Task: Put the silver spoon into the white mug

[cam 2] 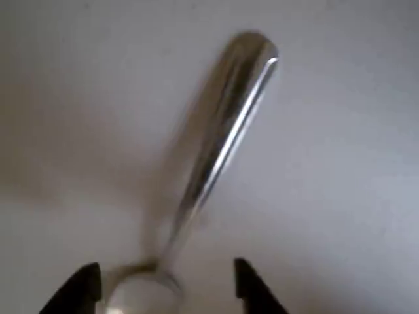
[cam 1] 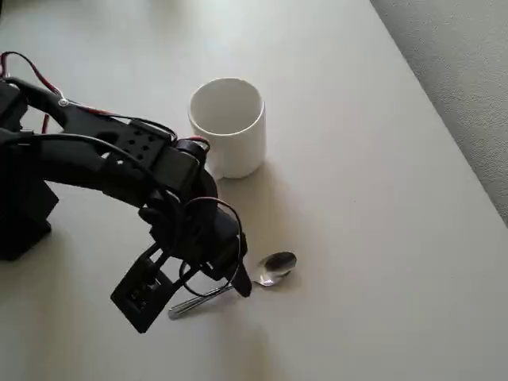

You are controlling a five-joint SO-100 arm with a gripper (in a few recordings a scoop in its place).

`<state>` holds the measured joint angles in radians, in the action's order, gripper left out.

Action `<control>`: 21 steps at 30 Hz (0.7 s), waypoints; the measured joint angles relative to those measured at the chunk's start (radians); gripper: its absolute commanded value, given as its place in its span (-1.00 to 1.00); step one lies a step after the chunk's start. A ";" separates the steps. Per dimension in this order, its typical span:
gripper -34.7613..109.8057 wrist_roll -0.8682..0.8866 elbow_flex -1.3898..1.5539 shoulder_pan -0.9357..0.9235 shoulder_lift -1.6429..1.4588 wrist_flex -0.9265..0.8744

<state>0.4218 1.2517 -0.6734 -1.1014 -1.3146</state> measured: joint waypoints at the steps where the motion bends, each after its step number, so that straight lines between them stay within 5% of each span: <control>1: -0.18 0.000 -0.015 -0.005 0.017 -0.009; 12: -0.22 0.000 -0.114 -0.015 0.118 -0.023; 21: -0.54 0.000 -0.130 -0.018 0.127 -0.025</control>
<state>0.4218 1.1213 -0.6918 -0.9741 -1.3392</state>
